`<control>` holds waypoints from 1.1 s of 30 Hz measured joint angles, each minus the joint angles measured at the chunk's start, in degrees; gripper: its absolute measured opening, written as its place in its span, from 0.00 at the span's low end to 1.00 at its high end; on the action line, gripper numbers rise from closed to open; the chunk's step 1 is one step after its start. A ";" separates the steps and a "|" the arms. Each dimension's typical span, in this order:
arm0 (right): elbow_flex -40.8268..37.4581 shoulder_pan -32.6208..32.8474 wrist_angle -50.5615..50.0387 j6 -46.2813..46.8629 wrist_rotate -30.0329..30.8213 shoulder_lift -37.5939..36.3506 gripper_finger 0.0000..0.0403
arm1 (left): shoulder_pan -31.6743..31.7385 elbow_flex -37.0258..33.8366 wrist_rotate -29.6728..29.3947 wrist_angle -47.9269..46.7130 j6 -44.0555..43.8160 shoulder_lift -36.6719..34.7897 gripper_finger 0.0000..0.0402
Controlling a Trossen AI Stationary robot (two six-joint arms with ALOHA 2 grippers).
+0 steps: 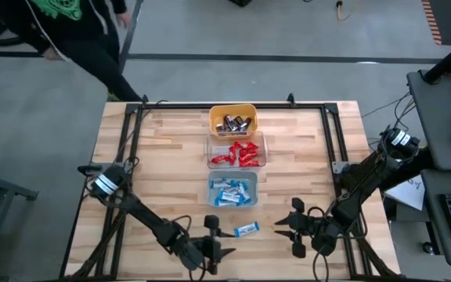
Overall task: Organize candy in baskets
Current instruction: Put the white chocolate bar into the gray bin
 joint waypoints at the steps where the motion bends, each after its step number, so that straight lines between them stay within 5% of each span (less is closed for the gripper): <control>1: 0.00 0.05 0.06 0.22 -0.02 0.07 0.28 | 0.00 0.72 -0.10 0.05 -0.24 0.98 0.48; 12: 0.00 0.10 0.89 0.45 0.07 0.57 0.28 | 1.85 4.70 -2.45 0.28 -4.56 7.47 0.62; 33: -0.04 0.08 2.97 3.42 0.11 6.39 0.28 | 3.62 7.79 -7.92 0.58 -5.11 13.14 0.62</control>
